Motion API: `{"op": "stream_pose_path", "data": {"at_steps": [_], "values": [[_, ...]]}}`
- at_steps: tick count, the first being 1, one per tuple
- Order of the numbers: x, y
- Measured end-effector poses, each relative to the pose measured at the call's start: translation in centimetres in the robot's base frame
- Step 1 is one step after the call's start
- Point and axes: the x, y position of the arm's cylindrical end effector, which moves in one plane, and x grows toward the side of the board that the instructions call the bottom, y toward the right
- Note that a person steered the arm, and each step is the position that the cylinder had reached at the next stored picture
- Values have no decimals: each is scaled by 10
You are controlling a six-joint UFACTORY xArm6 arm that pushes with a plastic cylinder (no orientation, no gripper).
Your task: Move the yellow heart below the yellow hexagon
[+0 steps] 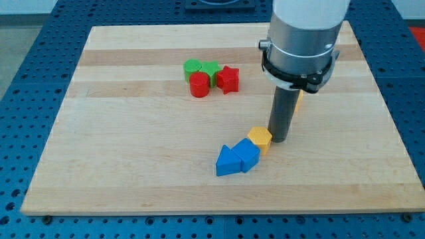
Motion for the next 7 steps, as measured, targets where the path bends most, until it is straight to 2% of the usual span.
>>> {"op": "stream_pose_path", "data": {"at_steps": [1, 2, 3, 4, 5, 7], "values": [[0, 2], [-18, 55], [-56, 95], [-98, 90], [-106, 52], [-73, 30]]}}
